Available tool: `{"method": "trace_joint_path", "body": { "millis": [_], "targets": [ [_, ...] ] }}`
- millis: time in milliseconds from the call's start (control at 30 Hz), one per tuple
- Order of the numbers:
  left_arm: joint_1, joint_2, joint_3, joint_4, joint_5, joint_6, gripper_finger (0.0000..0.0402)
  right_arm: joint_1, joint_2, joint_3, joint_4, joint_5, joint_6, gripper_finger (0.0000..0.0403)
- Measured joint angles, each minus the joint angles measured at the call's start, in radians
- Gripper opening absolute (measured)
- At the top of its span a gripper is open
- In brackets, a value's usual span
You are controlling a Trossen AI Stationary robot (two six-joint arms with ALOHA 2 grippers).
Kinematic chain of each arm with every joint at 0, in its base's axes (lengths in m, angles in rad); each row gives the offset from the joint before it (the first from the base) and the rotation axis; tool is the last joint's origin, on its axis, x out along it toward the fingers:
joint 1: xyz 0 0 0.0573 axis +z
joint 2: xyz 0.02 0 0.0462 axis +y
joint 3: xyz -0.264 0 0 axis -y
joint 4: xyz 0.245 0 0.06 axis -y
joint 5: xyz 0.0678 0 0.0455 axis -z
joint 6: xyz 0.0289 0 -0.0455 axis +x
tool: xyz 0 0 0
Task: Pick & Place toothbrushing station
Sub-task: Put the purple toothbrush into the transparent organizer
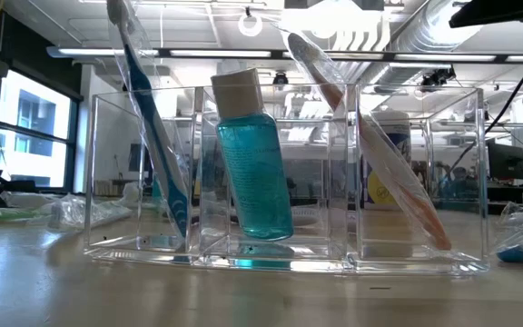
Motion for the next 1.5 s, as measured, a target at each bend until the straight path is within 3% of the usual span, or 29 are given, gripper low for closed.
{"method": "trace_joint_path", "body": {
  "millis": [267, 1000, 1500],
  "targets": [
    [0.0, 0.0, -0.093, 0.079, -0.005, 0.016, 0.0187, 0.0, 0.0, 0.0, 0.0, -0.015, 0.005, 0.0149],
    [0.022, -0.007, -0.351, 0.434, 0.142, 0.027, 0.0187, 0.0, 0.0, 0.0, 0.026, -0.025, 0.008, 0.0149],
    [0.045, -0.004, -0.379, 0.497, 0.127, 0.048, 0.0187, 0.0, 0.0, 0.0, 0.03, -0.028, 0.008, 0.0149]
  ]
}}
